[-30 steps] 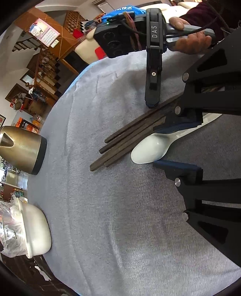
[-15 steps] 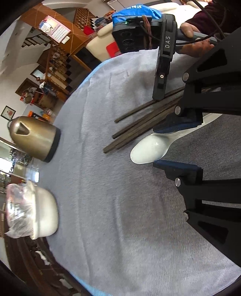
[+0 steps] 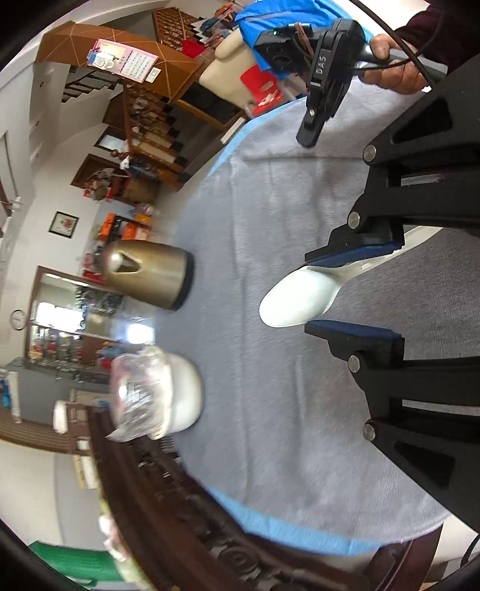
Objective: Organize utensils
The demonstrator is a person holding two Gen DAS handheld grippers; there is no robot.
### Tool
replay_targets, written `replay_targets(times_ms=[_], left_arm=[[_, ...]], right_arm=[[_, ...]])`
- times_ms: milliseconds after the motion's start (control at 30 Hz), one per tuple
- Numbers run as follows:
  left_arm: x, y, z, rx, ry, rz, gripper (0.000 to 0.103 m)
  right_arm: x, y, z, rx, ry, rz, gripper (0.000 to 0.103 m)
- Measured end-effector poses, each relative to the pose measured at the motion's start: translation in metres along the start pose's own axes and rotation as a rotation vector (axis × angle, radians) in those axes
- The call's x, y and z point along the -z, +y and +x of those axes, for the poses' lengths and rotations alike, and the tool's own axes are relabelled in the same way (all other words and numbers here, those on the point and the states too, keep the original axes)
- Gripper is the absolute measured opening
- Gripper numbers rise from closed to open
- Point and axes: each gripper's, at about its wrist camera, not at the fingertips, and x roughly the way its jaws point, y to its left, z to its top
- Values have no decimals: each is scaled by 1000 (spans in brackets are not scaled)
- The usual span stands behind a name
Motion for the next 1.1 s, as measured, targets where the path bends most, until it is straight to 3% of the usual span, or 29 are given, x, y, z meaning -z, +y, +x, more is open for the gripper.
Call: replay_targets(times_ms=[167,367,433,500,567,667,700,733,933,1033,1100], left_arm=[[-3,-8,-24,-20,-55,5,31],[-3,-11,-40,-22,-83,1,31],[-2,-10,-43,-33,-88,-1,31],[-1,-9,-48,-43,-98,-2,31],[-2,-9,-49,-49,-100,-3,31],[-4,-12,-56,-62,-119,13,31],[-4,-12,-58,-67,-125,21,31],[-5,-13,-59,-70,-129,26,31],[-9,-14,-59,-64,-135,30,32],[-9,-15,-54,-55,-129,29,32],[-9,-18,-50,-49,-122,29,32]], right_arm=[[-6,9,-23,8,-81,-10,8],[-7,-6,-14,143,6,71,13],[-7,-19,-6,212,55,107,24],[-6,-27,-1,224,80,138,55],[-8,-27,4,247,79,132,63],[-11,-23,15,269,109,97,57],[-11,-21,20,284,124,85,38],[-11,-21,24,299,144,75,35],[-9,-28,49,398,233,37,33],[-8,-24,52,451,253,-11,27],[-8,-22,54,490,267,-35,16]])
